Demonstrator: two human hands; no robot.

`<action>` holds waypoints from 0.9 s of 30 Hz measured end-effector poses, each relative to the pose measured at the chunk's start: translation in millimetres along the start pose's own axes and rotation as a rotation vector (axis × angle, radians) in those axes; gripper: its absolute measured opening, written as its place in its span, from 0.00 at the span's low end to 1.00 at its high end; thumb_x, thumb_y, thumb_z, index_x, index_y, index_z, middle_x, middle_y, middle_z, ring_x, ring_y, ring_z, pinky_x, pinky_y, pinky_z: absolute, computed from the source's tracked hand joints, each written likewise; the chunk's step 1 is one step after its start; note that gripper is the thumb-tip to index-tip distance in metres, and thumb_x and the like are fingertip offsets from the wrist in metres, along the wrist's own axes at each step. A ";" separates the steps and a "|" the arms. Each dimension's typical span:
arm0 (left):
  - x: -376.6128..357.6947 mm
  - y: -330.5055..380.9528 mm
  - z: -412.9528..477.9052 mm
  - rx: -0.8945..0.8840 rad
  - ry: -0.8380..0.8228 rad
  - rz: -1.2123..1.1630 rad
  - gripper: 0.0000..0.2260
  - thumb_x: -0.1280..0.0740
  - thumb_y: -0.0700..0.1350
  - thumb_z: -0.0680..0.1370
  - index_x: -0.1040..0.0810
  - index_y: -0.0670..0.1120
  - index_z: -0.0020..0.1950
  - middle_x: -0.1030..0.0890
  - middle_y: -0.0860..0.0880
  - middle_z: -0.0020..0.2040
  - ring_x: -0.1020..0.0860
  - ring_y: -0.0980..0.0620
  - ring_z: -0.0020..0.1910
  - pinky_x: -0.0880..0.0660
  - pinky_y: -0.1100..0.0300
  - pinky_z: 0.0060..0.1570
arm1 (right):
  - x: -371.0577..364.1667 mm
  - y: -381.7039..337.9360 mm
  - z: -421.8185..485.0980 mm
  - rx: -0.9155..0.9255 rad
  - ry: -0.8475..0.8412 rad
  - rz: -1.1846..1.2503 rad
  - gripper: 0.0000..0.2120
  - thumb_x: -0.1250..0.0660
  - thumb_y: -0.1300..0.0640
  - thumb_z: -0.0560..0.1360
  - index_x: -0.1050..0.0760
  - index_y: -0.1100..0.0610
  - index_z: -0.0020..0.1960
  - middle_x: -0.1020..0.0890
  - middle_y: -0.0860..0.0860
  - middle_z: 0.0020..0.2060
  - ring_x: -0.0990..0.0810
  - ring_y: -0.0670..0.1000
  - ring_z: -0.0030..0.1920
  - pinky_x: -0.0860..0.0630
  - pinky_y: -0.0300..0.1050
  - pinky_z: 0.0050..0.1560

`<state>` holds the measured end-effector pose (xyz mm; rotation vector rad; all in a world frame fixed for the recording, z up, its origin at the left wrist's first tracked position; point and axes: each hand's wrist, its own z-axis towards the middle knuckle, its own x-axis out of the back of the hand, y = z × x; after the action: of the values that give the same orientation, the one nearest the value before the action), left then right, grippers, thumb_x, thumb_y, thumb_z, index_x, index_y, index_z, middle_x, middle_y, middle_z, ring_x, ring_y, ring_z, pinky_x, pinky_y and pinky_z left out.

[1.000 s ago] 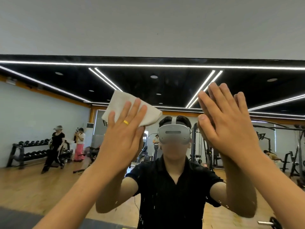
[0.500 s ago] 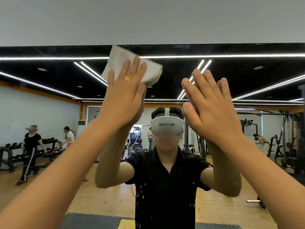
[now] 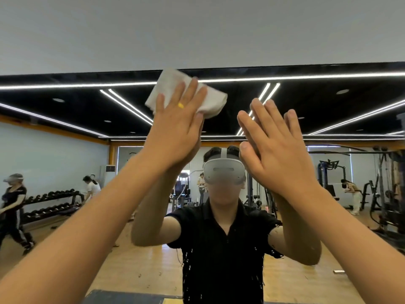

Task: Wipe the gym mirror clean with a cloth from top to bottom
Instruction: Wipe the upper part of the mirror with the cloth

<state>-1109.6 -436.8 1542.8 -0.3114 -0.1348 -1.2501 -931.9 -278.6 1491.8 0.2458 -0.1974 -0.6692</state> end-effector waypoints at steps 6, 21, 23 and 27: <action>3.0 1.4 1.1 -0.016 -0.011 -0.054 0.26 0.52 0.52 0.85 0.46 0.51 0.84 0.50 0.51 0.85 0.55 0.49 0.83 0.61 0.45 0.80 | 2.2 -0.2 0.5 0.007 -0.009 0.022 0.29 0.50 0.44 0.84 0.44 0.50 0.84 0.46 0.54 0.84 0.52 0.55 0.84 0.56 0.62 0.82; -8.9 1.3 -34.8 0.024 0.013 -0.044 0.25 0.53 0.54 0.86 0.46 0.52 0.84 0.51 0.51 0.85 0.56 0.50 0.83 0.63 0.47 0.78 | 0.7 -0.8 0.1 -0.013 -0.013 0.024 0.29 0.50 0.44 0.84 0.44 0.49 0.84 0.47 0.53 0.84 0.53 0.53 0.84 0.58 0.61 0.82; -1.6 7.3 4.9 0.024 0.020 -0.012 0.24 0.51 0.51 0.88 0.47 0.51 0.84 0.52 0.50 0.85 0.56 0.48 0.83 0.63 0.45 0.79 | 0.7 -0.9 -0.2 -0.008 -0.007 0.019 0.29 0.50 0.44 0.84 0.44 0.49 0.84 0.46 0.53 0.84 0.53 0.53 0.84 0.57 0.61 0.82; 4.8 11.0 35.4 0.028 -0.018 -0.078 0.23 0.50 0.49 0.88 0.48 0.51 0.84 0.53 0.51 0.85 0.57 0.49 0.83 0.64 0.46 0.79 | 0.6 -0.7 0.1 -0.006 0.004 0.020 0.29 0.50 0.44 0.84 0.43 0.50 0.83 0.46 0.53 0.83 0.52 0.54 0.84 0.55 0.62 0.82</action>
<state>-1095.3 -427.3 1576.0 -0.2953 -0.1815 -1.3216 -931.9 -279.4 1491.8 0.2389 -0.1934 -0.6496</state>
